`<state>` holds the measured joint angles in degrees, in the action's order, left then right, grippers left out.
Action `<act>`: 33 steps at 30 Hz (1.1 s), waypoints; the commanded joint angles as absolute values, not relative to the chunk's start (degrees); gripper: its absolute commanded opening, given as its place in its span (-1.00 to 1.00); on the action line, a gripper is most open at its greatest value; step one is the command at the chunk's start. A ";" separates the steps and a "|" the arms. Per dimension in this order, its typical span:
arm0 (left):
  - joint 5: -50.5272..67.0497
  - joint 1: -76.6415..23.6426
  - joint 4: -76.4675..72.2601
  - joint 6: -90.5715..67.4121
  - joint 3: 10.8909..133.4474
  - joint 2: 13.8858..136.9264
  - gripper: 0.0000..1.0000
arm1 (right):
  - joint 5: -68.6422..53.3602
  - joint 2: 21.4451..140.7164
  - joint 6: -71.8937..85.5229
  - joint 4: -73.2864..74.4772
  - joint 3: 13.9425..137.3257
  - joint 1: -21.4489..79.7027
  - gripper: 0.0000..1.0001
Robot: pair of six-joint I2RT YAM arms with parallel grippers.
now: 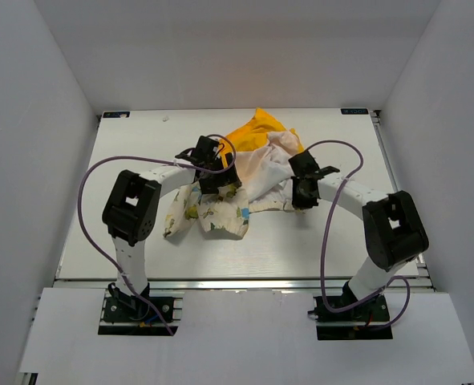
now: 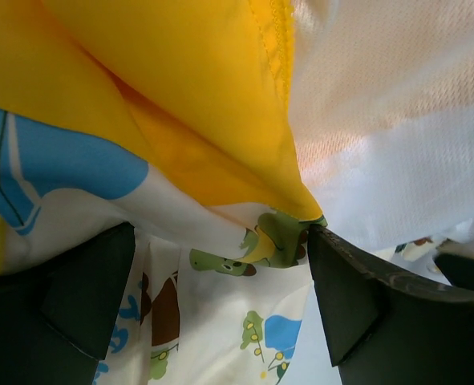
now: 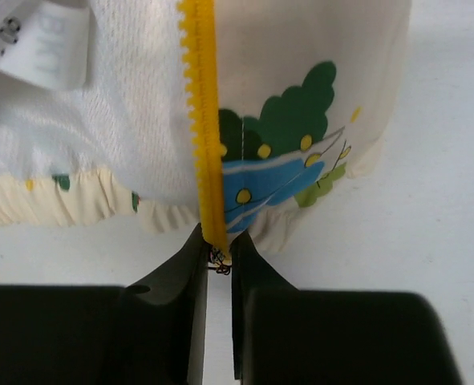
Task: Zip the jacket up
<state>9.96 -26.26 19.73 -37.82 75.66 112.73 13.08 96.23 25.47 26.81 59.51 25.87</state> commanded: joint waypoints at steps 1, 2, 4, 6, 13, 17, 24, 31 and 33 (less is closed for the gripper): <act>5.80 -26.19 22.14 -36.04 79.27 114.96 0.96 | 13.90 90.28 21.64 31.28 63.10 25.66 -1.00; 5.97 -26.19 22.32 -36.04 79.63 115.57 0.96 | 13.19 89.05 20.84 32.42 63.63 25.66 -1.00; 6.06 -26.19 22.24 -36.21 79.89 115.84 0.96 | 12.31 84.92 20.04 35.85 64.16 25.66 -1.00; 6.33 -26.19 22.41 -36.47 79.80 115.84 0.96 | 12.48 81.15 19.87 38.31 64.95 25.66 -1.00; 6.24 -26.19 22.76 -37.61 78.49 115.14 0.96 | 2.30 74.80 9.60 34.82 67.06 30.03 -1.00; 5.71 -26.19 22.94 -38.58 78.66 115.22 0.96 | -0.95 75.84 3.71 32.18 67.15 39.80 -1.00; 4.04 -25.75 25.66 -40.87 80.42 116.98 0.96 | -8.89 84.79 -0.97 31.02 61.53 52.11 -1.00; 5.62 -23.29 25.93 -41.92 79.81 117.42 0.96 | -6.95 89.64 2.63 24.43 51.68 54.40 -1.00; 6.32 -22.68 25.75 -42.01 79.45 116.90 0.96 | -6.16 92.18 2.81 24.96 51.85 54.67 -1.00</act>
<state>7.77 -24.60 22.85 -41.91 80.64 115.83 -6.46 90.91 2.00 27.64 51.29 54.24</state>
